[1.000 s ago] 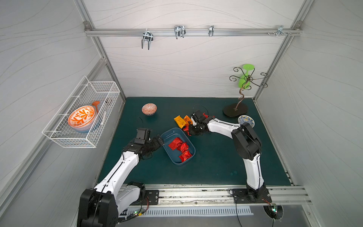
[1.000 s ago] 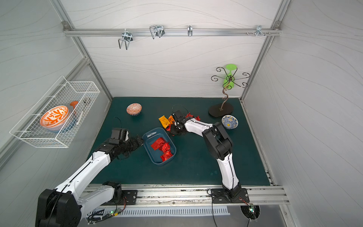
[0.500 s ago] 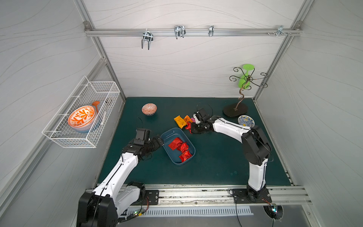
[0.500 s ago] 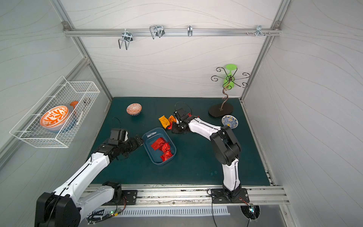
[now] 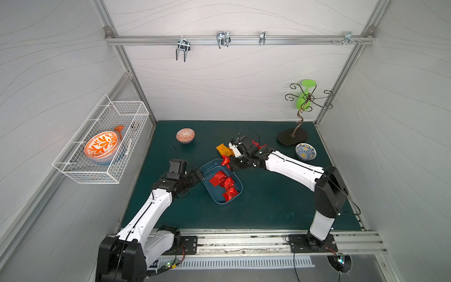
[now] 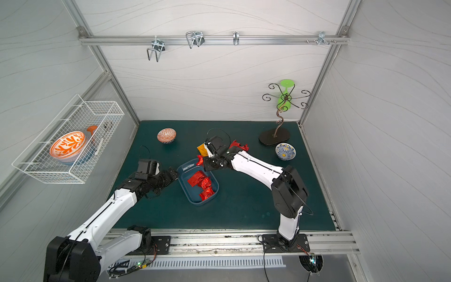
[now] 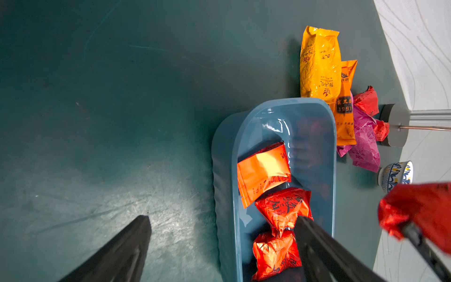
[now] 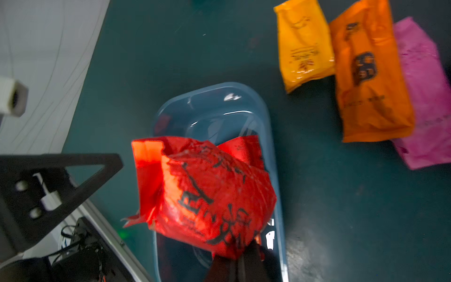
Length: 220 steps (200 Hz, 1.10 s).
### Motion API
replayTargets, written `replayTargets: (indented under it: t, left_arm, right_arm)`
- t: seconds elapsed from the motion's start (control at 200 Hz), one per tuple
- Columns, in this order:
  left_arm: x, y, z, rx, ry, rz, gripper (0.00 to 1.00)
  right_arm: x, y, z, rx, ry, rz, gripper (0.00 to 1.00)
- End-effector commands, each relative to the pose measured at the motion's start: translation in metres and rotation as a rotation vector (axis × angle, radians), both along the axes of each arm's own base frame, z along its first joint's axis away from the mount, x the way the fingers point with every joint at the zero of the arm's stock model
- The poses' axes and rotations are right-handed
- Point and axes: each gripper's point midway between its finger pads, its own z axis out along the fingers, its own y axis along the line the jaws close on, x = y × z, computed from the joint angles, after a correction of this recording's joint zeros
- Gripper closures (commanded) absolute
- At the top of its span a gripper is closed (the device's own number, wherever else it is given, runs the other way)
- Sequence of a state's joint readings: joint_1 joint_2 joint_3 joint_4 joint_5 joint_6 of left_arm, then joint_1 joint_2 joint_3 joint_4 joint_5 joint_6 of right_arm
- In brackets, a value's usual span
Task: Put the tea bags into the storage box
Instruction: Place the tea bag in the storage box.
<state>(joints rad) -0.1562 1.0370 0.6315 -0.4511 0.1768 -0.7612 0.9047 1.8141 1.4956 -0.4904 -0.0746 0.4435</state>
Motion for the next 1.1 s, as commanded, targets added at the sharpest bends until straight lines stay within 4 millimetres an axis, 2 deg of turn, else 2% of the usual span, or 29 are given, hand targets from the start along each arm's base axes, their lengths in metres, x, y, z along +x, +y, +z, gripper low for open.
replayTargets:
  t: [0.0,0.125,0.255,0.325,0.355,0.42,0.475,0.665,0.795,0.86,0.97,1.096]
  left_arm:
    - [0.005,-0.003,0.005,-0.018,-0.032,0.003,0.04]
    - [0.001,0.000,0.007,0.003,-0.039,-0.005,0.04]
    - [-0.002,0.004,0.008,0.035,-0.046,-0.012,0.04]
    - [-0.002,0.006,0.009,0.044,-0.049,-0.013,0.03]
    - [-0.003,0.006,0.009,0.047,-0.048,-0.014,0.04]
    - [-0.002,0.006,0.009,0.046,-0.050,-0.012,0.03]
    - [-0.002,0.006,0.009,0.043,-0.049,-0.011,0.04]
    - [0.000,0.002,0.012,0.029,-0.054,-0.022,0.03]
    - [0.001,-0.001,0.014,0.023,-0.049,-0.045,0.04]
    - [0.001,-0.002,0.015,0.020,-0.044,-0.054,0.03]
    - [0.002,-0.004,0.015,0.010,-0.044,-0.054,0.04]
    - [0.004,-0.006,0.015,-0.004,-0.041,-0.051,0.04]
  right_arm:
    - [-0.019,0.021,-0.020,-0.066,0.005,0.090,1.00]
    - [-0.026,0.037,-0.045,-0.114,0.030,0.115,1.00]
    - [-0.026,0.042,-0.069,-0.154,0.066,0.108,1.00]
    - [-0.025,0.042,-0.076,-0.172,0.076,0.106,0.95]
    - [-0.025,0.043,-0.077,-0.176,0.076,0.108,0.90]
    - [-0.025,0.044,-0.075,-0.173,0.074,0.116,0.75]
    - [-0.026,0.044,-0.070,-0.166,0.067,0.124,0.67]
    - [-0.014,0.027,-0.037,-0.065,0.087,0.069,0.54]
    - [0.007,-0.006,-0.019,0.011,0.107,-0.025,0.51]
    - [0.023,-0.031,-0.013,0.031,0.101,-0.086,0.50]
    - [0.050,-0.079,-0.017,0.017,0.104,-0.189,0.48]
    - [0.078,-0.133,-0.027,-0.011,0.114,-0.295,0.37]
